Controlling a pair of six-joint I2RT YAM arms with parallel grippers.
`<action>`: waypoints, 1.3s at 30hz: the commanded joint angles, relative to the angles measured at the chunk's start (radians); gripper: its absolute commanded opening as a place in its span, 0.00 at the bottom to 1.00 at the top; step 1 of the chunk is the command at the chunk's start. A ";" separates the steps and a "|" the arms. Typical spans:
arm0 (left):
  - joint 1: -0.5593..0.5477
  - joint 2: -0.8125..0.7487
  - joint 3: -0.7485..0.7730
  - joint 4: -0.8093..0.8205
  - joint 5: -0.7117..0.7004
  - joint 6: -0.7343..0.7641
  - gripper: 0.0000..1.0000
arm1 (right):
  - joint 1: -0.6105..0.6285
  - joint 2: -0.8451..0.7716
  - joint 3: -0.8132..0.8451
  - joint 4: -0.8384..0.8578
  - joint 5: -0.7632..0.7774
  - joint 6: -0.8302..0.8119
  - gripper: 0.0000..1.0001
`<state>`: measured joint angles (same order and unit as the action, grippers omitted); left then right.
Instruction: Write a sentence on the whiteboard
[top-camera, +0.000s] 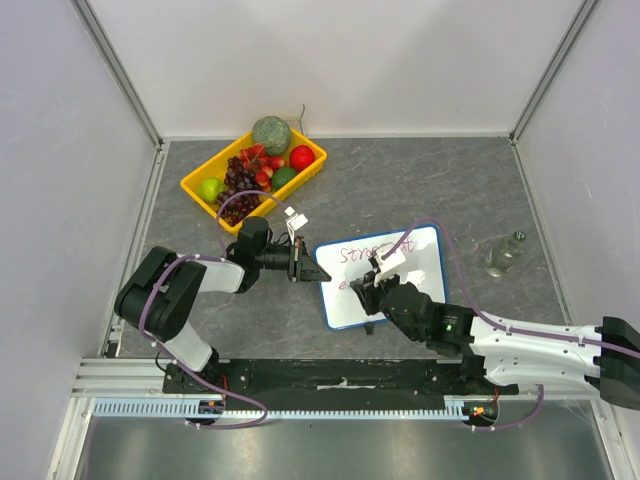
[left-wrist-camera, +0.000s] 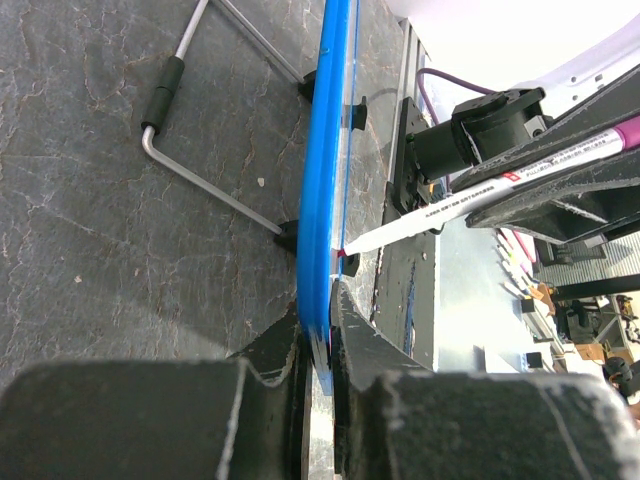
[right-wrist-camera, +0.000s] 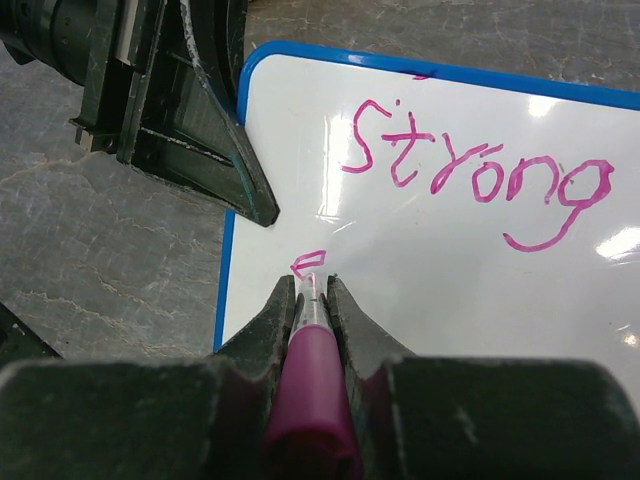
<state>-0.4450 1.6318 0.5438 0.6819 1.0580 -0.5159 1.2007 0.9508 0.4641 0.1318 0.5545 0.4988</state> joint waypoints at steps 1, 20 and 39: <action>0.002 0.016 -0.008 -0.024 -0.027 0.070 0.02 | -0.003 -0.020 0.008 -0.038 0.084 -0.014 0.00; 0.002 0.020 -0.008 -0.024 -0.026 0.070 0.02 | -0.003 -0.052 0.071 -0.009 0.078 -0.057 0.00; 0.002 0.017 -0.008 -0.024 -0.027 0.070 0.02 | -0.007 -0.029 -0.015 -0.009 0.090 -0.014 0.00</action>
<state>-0.4450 1.6318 0.5438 0.6815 1.0584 -0.5159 1.1976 0.9394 0.4767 0.1238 0.6094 0.4641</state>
